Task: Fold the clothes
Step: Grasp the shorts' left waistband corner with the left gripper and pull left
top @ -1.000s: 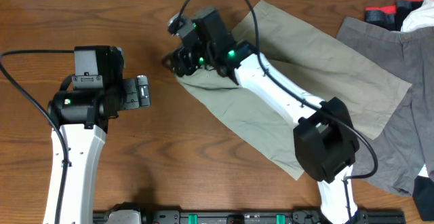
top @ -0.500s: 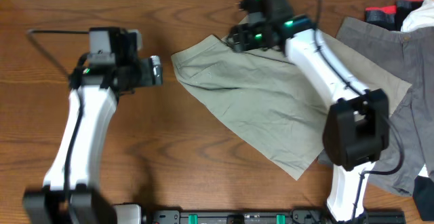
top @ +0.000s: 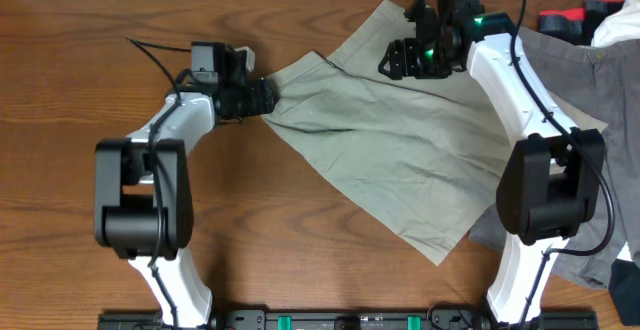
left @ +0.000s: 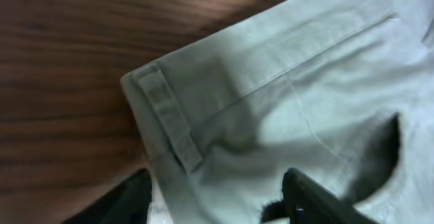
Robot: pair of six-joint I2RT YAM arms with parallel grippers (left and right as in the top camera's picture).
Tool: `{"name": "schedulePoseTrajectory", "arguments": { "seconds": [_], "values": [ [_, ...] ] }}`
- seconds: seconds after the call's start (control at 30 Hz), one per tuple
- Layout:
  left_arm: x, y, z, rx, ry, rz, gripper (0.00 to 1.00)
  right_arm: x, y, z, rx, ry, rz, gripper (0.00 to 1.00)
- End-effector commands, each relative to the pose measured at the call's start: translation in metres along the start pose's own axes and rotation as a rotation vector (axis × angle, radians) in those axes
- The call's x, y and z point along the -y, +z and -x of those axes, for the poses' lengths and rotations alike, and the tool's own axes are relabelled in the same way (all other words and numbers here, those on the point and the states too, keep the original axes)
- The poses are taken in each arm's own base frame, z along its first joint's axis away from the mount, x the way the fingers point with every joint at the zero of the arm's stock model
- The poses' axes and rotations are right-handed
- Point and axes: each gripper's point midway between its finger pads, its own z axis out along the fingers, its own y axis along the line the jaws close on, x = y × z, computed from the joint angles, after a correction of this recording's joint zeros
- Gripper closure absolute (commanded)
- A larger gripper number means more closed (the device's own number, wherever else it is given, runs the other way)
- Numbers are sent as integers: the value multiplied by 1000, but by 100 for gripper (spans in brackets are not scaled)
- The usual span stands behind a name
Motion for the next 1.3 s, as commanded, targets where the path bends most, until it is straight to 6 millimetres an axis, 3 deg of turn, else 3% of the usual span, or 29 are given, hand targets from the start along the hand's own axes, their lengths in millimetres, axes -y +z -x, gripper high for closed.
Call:
{"name": "schedulePoseTrajectory", "arguments": {
  "seconds": [0.0,0.2,0.33,0.5,0.83,0.97,1.13,1.23,1.27],
  "values": [
    [-7,11,-9,-28,-41,8,51,-8,-18,8,35,-64,24,27],
    [-19,15,-17,-52,-57,54,94,-3,-18,7,34,-67,-2,27],
    [-43,1,-33,-110,-131,178,94,0,-19,8,36,-64,-13,26],
    [-95,-46,-66,-213,-262,457,94,14,-21,9,40,-53,-73,26],
    [-153,-134,-123,-340,-648,763,94,15,-19,11,48,-83,-108,24],
    [-179,-164,-131,-322,-728,853,94,14,-18,12,51,-95,-107,22],
    [-202,-193,-136,-276,-841,867,95,10,-10,13,63,-120,-101,27],
    [-202,-202,-129,-233,-846,799,93,7,-2,9,57,-130,-95,27],
    [-198,-202,-123,-221,-814,746,88,5,2,7,54,-135,-93,27]
  ]
}}
